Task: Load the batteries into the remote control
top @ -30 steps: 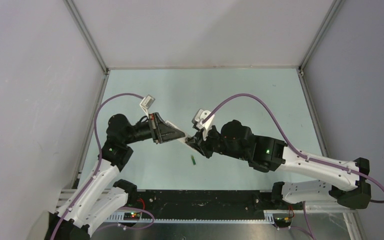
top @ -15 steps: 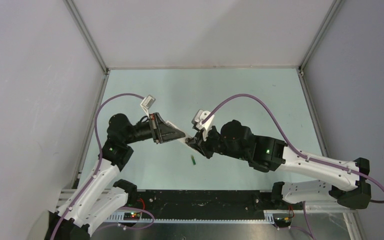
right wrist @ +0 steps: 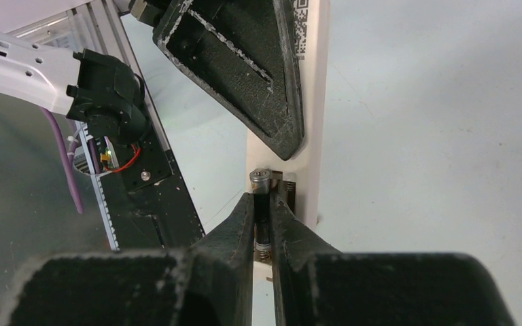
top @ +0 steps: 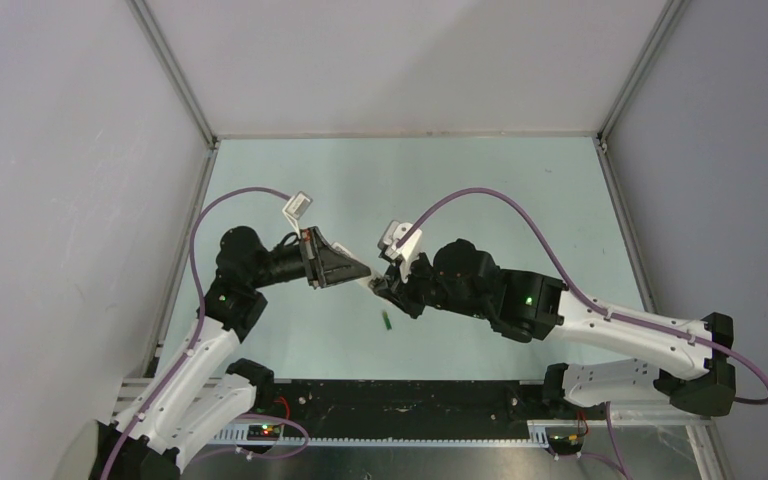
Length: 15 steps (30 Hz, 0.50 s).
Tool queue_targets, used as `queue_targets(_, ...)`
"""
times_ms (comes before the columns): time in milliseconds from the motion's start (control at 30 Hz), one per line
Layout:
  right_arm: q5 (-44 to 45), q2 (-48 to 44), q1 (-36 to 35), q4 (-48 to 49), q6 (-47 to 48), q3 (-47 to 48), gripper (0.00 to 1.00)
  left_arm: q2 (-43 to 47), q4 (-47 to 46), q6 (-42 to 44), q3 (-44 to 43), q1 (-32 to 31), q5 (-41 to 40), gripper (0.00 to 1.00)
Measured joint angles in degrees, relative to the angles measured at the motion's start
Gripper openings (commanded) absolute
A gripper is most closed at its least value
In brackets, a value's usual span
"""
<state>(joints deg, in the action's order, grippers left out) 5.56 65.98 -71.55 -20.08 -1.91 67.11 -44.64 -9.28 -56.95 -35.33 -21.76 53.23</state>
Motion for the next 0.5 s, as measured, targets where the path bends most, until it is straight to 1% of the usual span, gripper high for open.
queue_targets(333, 0.0, -0.1, 0.0, -1.6, -1.0, 0.1, 0.13, 0.0, 0.9, 0.0, 0.0, 0.0, -0.1, 0.00)
queue_targets(500, 0.0, -0.2, 0.0, -1.7, -1.3, 0.1, 0.19, 0.0, 0.9, 0.0, 0.0, 0.0, -0.1, 0.00)
